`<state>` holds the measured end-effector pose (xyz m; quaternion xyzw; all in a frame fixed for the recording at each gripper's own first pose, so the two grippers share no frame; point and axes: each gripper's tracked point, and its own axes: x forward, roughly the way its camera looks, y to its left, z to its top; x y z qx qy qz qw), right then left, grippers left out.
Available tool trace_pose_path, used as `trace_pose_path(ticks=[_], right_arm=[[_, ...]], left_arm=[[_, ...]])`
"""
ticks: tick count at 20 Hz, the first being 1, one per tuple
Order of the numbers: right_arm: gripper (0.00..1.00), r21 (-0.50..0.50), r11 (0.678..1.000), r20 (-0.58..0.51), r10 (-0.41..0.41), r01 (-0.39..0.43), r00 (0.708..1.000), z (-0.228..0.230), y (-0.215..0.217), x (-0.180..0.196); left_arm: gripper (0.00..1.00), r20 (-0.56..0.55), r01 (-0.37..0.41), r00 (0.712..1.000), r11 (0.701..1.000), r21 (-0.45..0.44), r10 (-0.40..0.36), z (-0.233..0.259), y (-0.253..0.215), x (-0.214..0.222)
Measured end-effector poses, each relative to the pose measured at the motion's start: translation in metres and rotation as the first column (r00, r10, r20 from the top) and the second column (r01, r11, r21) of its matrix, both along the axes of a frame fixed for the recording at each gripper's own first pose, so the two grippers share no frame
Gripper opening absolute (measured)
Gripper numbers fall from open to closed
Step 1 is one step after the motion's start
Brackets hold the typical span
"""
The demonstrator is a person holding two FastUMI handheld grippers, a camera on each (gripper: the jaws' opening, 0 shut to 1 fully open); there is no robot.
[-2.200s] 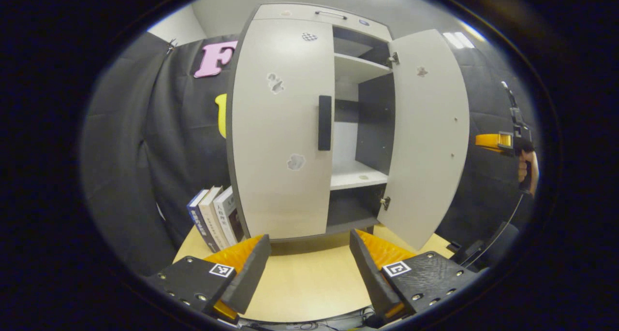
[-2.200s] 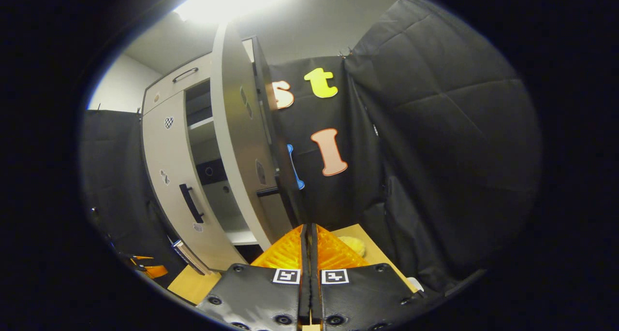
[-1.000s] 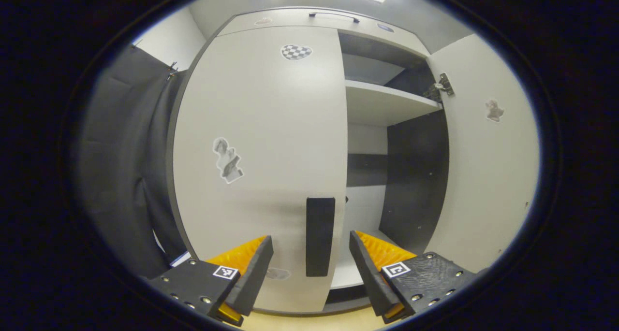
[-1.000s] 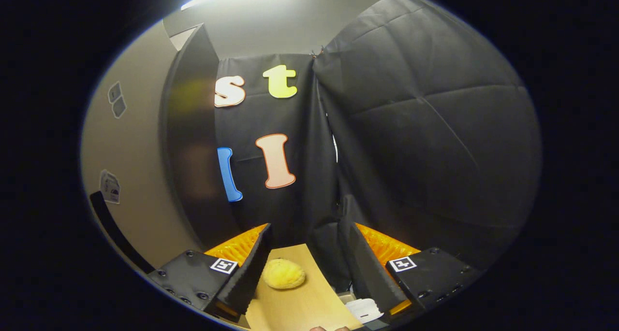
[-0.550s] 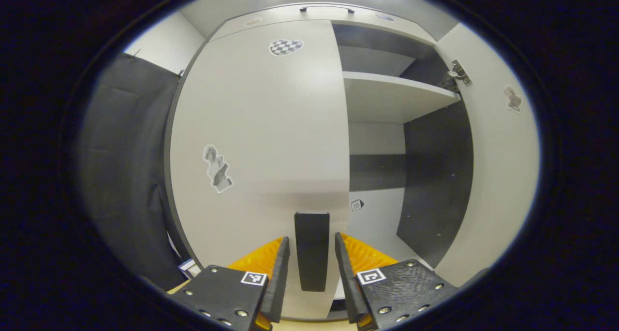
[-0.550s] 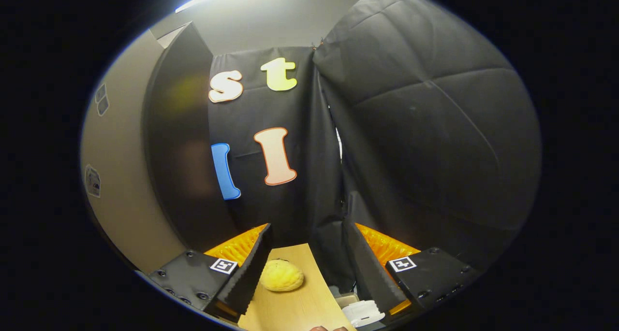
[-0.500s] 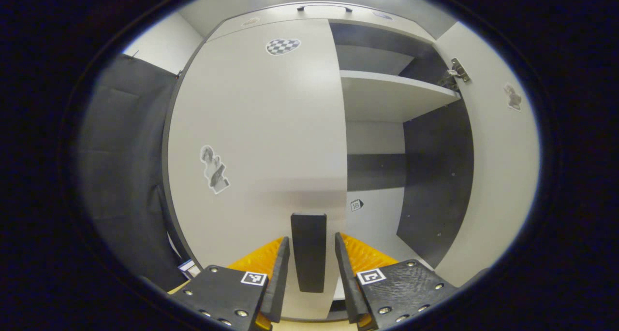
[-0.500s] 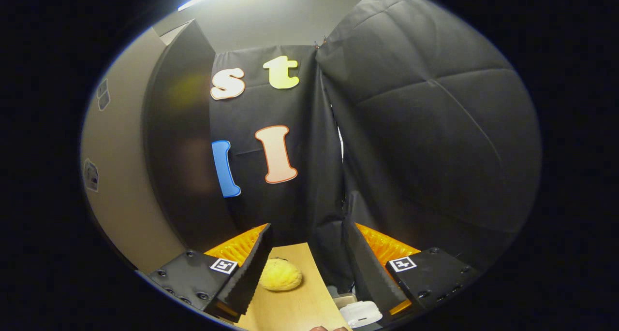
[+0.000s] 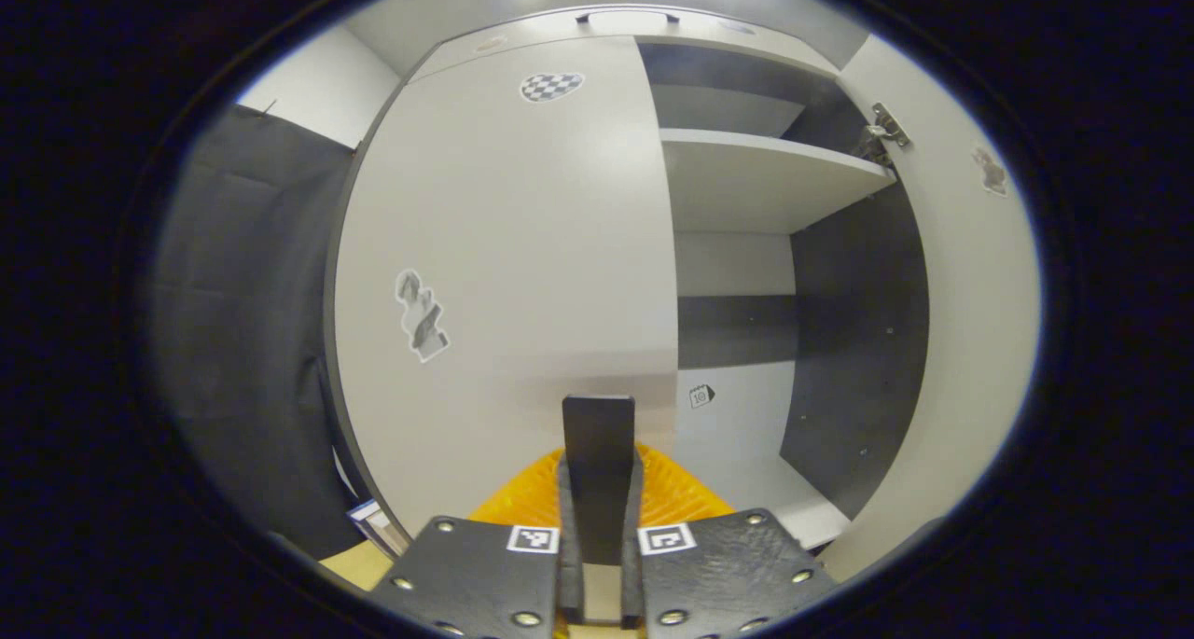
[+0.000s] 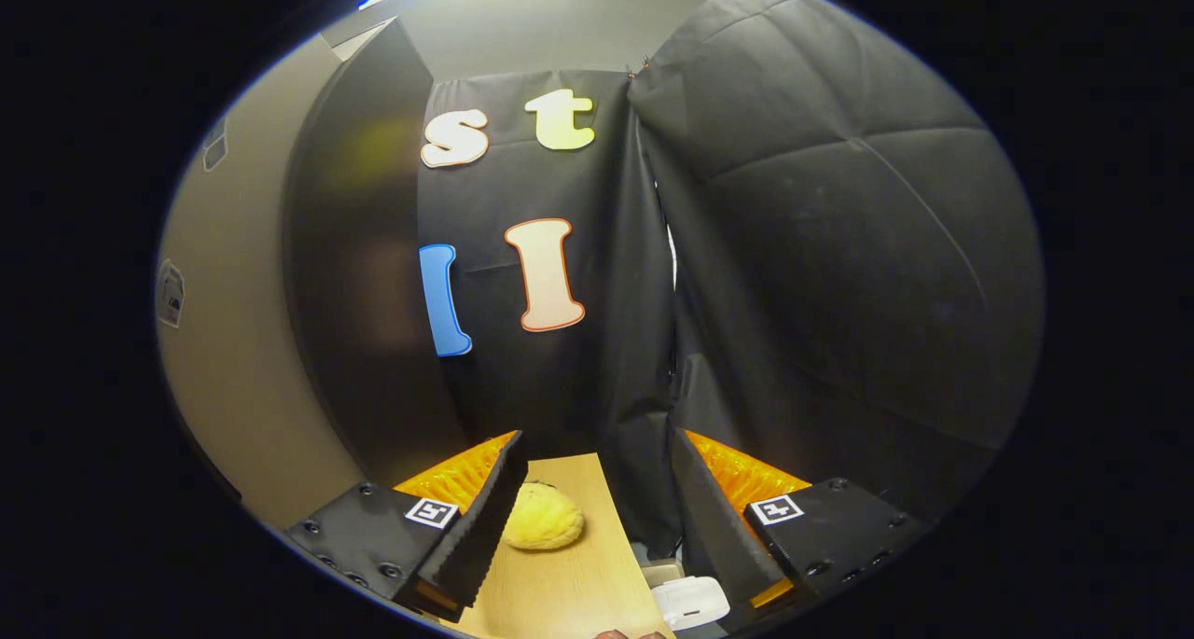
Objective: Open the right door of the double-door shoe cabinet with the right hand, and open the left door with the left hand.
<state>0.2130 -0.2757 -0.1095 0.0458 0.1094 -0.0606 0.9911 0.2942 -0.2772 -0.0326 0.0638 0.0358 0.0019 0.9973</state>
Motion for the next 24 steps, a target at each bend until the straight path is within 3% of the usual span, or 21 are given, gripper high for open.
trace_pose_path(ticks=[2,5,6,7,9,11,12,24], right_arm=[[0.99,0.020,1.000,-0.013,0.009,-0.009,1.000,-0.005,0.008,-0.004],[0.98,0.021,1.000,-0.011,-0.008,0.008,1.000,-0.003,0.013,-0.015],[0.92,0.020,1.000,-0.012,-0.011,0.011,1.000,-0.003,0.017,-0.020],[0.98,0.017,1.000,-0.010,-0.019,0.019,1.000,0.000,0.019,-0.024],[0.98,0.011,0.999,-0.005,-0.041,0.041,0.999,0.005,0.024,-0.037],[0.92,0.013,0.998,0.005,-0.062,0.062,0.998,0.012,0.033,-0.051],[0.98,0.010,0.997,0.014,-0.072,0.072,0.997,0.017,0.038,-0.059],[0.98,-0.025,0.983,0.050,-0.182,0.184,0.982,0.041,0.121,-0.154]], left_arm=[[0.06,-0.016,0.009,1.000,1.000,0.017,-0.008,-0.004,0.001,0.002],[0.06,-0.016,0.021,1.000,1.000,0.001,-0.021,-0.002,-0.001,-0.001],[0.06,-0.014,0.023,1.000,1.000,0.008,-0.023,-0.002,-0.001,-0.001],[0.06,-0.007,0.026,1.000,1.000,0.012,-0.026,-0.002,0.000,-0.002],[0.06,0.001,0.045,0.999,0.999,0.007,-0.045,-0.002,0.001,-0.004],[0.07,0.004,0.079,0.997,0.997,-0.002,-0.079,-0.002,0.001,-0.010],[0.06,0.003,0.099,0.995,0.995,-0.011,-0.099,-0.002,0.002,-0.014],[0.06,0.025,0.310,0.951,0.949,-0.064,-0.309,0.002,0.006,-0.031]])
